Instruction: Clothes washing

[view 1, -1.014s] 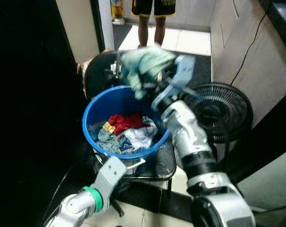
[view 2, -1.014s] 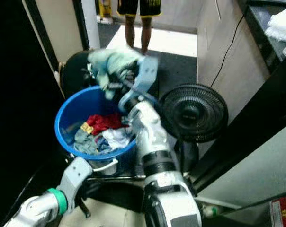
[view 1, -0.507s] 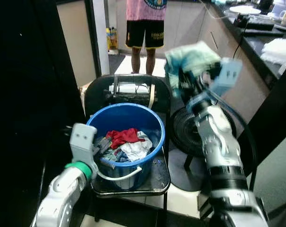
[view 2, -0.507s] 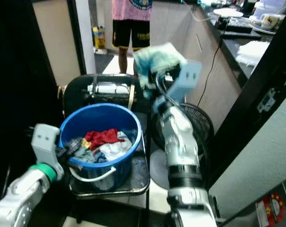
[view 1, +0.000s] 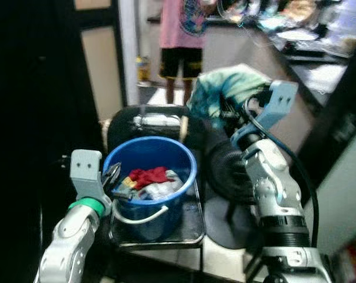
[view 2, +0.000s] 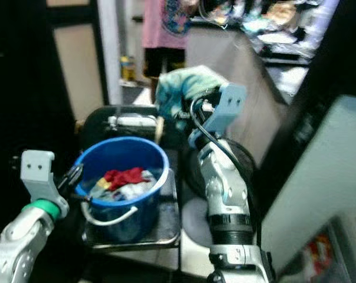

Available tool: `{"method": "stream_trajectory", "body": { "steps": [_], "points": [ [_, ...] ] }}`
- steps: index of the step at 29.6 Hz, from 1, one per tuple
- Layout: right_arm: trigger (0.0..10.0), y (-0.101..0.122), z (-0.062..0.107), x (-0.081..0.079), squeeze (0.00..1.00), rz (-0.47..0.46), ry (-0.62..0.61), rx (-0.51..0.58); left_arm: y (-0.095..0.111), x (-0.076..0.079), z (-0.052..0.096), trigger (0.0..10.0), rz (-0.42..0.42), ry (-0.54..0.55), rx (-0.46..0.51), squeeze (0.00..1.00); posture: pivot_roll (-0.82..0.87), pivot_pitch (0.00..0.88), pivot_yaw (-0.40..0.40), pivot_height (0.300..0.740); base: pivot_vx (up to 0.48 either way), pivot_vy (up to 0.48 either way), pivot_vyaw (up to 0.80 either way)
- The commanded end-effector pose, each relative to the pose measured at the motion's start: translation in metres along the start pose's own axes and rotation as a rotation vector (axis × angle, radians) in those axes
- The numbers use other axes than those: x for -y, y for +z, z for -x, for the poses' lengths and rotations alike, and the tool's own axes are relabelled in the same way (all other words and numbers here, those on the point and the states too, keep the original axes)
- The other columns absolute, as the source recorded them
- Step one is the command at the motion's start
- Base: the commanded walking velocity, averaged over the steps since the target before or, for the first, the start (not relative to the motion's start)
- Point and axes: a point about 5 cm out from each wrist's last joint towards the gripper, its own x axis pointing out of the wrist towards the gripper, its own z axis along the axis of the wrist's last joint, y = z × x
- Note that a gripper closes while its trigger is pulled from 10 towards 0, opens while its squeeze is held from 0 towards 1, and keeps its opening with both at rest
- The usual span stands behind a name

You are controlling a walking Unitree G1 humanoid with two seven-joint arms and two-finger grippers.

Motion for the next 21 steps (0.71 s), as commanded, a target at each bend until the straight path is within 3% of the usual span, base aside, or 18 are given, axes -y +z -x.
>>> {"method": "stream_trajectory", "body": {
  "steps": [1,7,10,18,21],
  "points": [
    [10.0,-0.005,0.002,-0.002,0.00,-0.007,0.003,-0.026,-0.004,-0.003,0.003,10.0,0.011,0.019,-0.020,0.00,0.01,0.000,0.039,0.740,0.000,0.000,0.00],
    [10.0,-0.001,0.003,-0.003,0.00,-0.013,-0.023,-0.012,-0.002,-0.004,0.004,10.0,-0.005,0.000,0.007,0.00,0.00,0.000,0.038,0.740,0.000,0.000,0.00],
    [10.0,-0.020,0.010,-0.010,0.00,0.026,0.014,-0.097,0.009,0.018,0.000,10.0,-0.078,-0.058,0.075,0.00,0.03,0.000,0.016,0.740,0.000,0.000,0.00],
    [10.0,-0.028,0.013,-0.013,0.00,0.036,0.034,-0.129,0.012,0.023,-0.001,10.0,-0.084,-0.085,0.088,0.00,0.03,0.000,0.012,0.740,0.000,0.000,0.00],
    [10.0,-0.030,0.015,-0.015,0.00,0.034,0.034,-0.146,0.012,0.024,-0.002,10.0,-0.093,-0.085,0.086,0.00,0.02,0.000,0.012,0.740,0.000,0.000,-0.80]
  ]
}}
